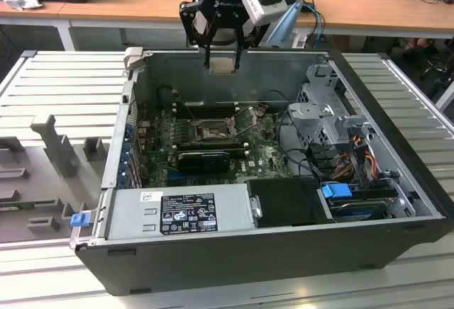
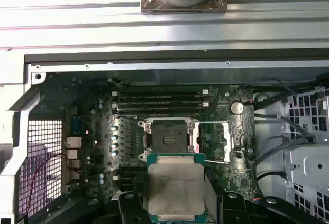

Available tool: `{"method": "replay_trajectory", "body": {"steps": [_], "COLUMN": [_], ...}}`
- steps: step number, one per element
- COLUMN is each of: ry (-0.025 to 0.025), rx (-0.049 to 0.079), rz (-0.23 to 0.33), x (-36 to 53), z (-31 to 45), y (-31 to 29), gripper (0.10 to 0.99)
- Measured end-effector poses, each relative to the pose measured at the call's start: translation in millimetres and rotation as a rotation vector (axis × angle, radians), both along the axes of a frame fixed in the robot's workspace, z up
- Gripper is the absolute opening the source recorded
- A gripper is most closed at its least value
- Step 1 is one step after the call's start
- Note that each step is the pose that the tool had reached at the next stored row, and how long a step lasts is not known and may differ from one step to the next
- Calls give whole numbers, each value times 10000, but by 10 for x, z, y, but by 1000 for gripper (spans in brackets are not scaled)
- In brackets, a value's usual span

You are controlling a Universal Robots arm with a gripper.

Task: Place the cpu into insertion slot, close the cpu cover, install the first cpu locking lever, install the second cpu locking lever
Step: 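Place the cpu into insertion slot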

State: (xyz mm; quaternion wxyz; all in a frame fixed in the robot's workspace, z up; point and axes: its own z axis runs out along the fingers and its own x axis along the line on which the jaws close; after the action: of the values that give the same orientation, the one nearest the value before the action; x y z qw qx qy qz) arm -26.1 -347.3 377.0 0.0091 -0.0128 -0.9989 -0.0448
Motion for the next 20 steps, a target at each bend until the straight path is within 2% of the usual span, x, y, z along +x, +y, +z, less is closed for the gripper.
{"method": "replay_trajectory", "body": {"steps": [9,17,20], "ry": [0,0,0], "rx": [0,-3,-1], "rz": [-471,-501,-778], "x": [0,0,0], "z": [-11,-22,-24], "y": [0,0,0], "gripper": [529,529,529]}}
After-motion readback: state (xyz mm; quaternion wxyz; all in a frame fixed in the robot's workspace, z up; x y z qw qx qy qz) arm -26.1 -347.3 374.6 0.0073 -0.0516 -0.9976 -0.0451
